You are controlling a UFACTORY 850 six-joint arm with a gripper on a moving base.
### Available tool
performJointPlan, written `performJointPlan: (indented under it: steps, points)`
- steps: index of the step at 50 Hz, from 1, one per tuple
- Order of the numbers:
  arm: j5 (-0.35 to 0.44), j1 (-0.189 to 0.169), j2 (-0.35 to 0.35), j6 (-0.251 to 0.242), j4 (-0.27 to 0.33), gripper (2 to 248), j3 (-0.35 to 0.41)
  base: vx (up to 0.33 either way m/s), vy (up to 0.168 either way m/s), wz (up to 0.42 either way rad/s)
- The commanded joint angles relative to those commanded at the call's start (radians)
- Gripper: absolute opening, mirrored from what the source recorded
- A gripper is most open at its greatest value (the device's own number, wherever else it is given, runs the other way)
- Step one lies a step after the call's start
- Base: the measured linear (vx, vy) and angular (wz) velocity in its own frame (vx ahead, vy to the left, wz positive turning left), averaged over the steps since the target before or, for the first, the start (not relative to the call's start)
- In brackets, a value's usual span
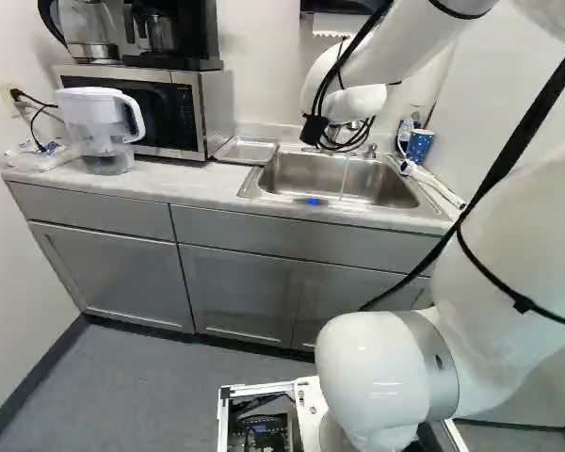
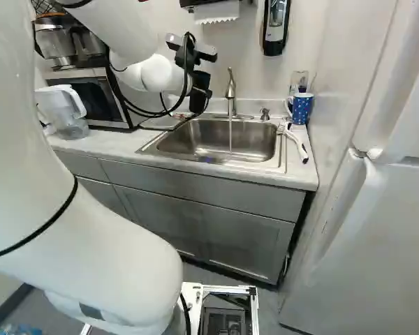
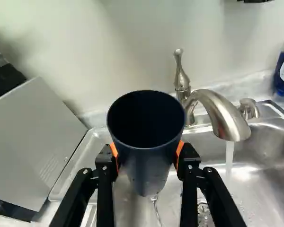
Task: Rinse the cup and place it in the tray
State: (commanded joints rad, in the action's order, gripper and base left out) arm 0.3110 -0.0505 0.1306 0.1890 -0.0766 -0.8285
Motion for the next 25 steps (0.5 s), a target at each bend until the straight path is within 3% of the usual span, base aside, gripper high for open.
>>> performJointPlan:
  steps: [19, 25]
  points:
    - [0.000, 0.000, 0.000, -0.200, 0.000, 125, 0.000, 0.000, 0.000, 0.000]
    - [0.000, 0.000, 0.000, -0.200, 0.000, 125, 0.000, 0.000, 0.000, 0.000]
